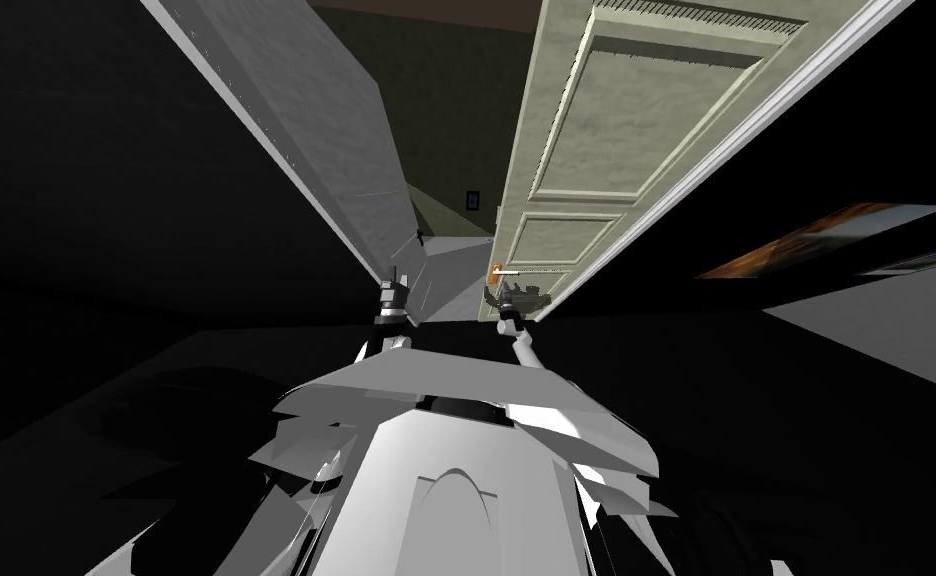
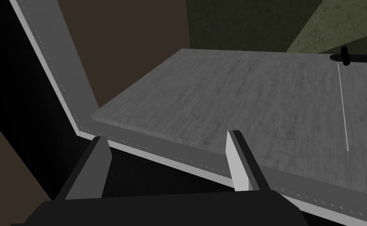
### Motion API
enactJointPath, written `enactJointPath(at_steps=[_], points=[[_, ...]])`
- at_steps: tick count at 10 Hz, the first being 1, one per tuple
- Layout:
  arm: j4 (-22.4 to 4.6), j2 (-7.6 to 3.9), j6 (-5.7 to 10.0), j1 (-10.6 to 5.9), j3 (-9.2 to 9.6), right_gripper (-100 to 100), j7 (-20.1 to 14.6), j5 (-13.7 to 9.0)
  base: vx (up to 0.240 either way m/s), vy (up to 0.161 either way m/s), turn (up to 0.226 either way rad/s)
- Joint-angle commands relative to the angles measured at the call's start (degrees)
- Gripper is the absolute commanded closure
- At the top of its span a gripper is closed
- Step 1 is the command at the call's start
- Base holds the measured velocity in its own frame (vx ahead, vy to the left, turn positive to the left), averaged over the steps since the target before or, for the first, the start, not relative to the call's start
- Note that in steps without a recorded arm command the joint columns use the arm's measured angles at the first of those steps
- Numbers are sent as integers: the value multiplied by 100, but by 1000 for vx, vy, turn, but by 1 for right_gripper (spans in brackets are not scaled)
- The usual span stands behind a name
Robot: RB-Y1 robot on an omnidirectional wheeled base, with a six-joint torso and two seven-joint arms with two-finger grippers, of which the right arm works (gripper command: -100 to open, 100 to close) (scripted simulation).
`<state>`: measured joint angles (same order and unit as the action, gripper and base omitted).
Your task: Push the door open
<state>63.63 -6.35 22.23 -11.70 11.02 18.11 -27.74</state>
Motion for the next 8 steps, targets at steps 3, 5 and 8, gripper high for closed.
enactJointPath(at_steps=[3,5,8], points=[[-374,-4,-10,-237,51,-100,47,-155,32,-161,100],[-603,0,-24,-384,81,-100,82,-255,57,-167,117],[-924,7,-42,-591,124,-100,131,-396,33,-167,108]])
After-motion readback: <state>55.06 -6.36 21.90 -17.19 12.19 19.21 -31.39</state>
